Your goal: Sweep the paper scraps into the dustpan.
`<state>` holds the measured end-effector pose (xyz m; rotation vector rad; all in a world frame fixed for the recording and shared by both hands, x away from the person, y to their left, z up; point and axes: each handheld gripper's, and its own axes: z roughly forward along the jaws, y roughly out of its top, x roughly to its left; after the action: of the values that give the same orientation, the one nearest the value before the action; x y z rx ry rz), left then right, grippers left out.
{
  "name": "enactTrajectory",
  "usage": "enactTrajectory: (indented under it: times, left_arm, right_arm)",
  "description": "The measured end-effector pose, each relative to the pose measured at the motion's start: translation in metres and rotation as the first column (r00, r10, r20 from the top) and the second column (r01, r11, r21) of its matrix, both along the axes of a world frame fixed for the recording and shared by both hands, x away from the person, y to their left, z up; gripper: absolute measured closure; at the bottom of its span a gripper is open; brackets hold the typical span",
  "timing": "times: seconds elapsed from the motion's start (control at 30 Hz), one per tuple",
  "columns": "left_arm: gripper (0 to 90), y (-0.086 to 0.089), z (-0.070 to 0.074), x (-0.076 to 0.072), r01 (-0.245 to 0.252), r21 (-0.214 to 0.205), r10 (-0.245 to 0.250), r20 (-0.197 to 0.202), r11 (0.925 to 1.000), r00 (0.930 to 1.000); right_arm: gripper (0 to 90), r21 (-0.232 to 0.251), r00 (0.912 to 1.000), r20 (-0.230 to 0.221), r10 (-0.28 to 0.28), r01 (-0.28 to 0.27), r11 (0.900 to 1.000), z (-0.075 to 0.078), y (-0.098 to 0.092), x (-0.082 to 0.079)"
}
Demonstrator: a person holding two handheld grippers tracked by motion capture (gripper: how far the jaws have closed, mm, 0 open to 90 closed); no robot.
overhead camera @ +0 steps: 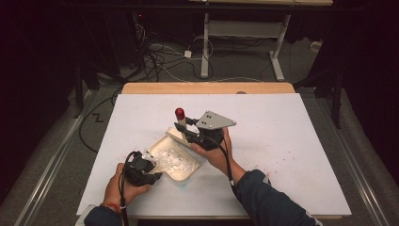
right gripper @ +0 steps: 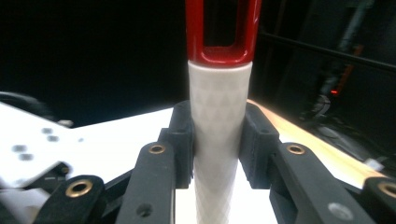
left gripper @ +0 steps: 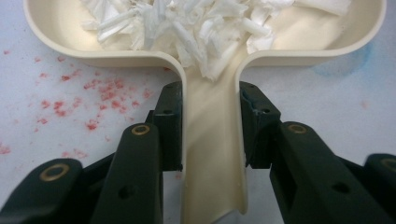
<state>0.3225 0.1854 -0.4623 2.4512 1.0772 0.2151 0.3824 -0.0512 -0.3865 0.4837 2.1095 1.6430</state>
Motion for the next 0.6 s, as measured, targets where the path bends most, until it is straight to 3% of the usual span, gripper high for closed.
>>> enactTrajectory:
  times: [0.17, 0.3, 0.6]
  left_arm:
    - [63.5, -0.001, 0.000, -0.001, 0.000, 0.004, 0.000, 0.004, 1.0000, 1.0000]
    - [63.5, -0.001, 0.000, -0.001, 0.000, 0.003, 0.000, 0.005, 1.0000, 1.0000]
    - [63.5, -0.001, 0.001, -0.001, 0.000, 0.009, 0.000, 0.009, 1.0000, 1.0000]
  right_arm:
    - [70.0, -0.002, 0.9977, 0.006, 0.067, -0.067, 0.9977, 0.008, 0.004, -0.013]
    - [70.0, 0.013, 0.9964, 0.027, 0.081, -0.081, 0.9966, 0.019, -0.001, -0.019]
    - [69.9, 0.061, 0.9993, 0.030, 0.024, -0.025, 0.9978, 0.035, -0.024, -0.013]
